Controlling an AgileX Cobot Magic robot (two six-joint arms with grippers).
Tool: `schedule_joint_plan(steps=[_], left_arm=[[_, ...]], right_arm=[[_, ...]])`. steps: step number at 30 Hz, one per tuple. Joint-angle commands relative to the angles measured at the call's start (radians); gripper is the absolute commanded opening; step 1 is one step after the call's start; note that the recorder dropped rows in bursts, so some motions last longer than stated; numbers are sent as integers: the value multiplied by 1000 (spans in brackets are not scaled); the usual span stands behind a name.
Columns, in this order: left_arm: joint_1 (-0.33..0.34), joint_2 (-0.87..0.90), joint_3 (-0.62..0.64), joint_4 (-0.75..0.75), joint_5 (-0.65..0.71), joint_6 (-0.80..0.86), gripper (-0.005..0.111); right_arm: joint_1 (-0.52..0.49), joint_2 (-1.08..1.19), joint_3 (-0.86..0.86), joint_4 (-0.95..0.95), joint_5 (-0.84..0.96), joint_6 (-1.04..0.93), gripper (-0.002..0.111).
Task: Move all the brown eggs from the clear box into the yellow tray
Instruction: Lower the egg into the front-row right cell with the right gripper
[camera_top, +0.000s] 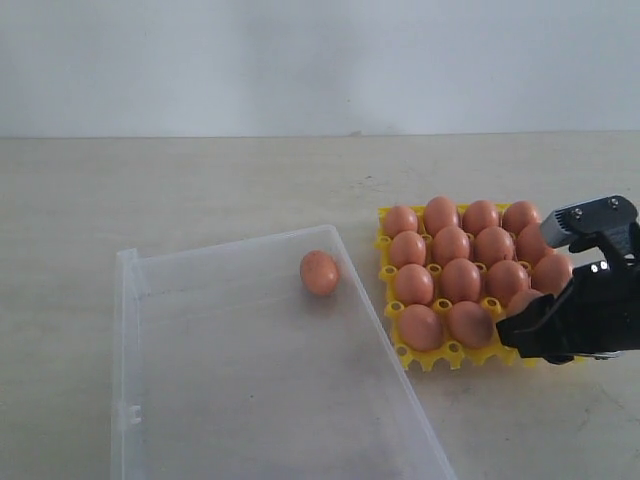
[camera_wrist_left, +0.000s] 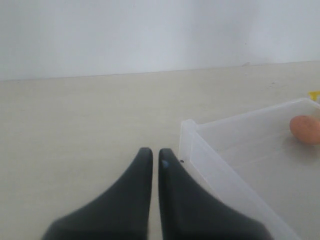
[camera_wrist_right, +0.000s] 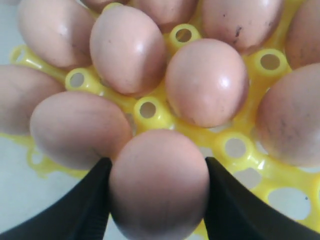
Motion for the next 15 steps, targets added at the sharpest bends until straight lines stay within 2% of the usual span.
schedule_joint_plan(steps=[1,15], left_arm=[[-8,-2,4,2,-7,1,4],[-8,-2,4,2,-7,1,4]], right_arm=[[2,5,0,70,5,-72,0],[2,5,0,133,-62,-174,0]])
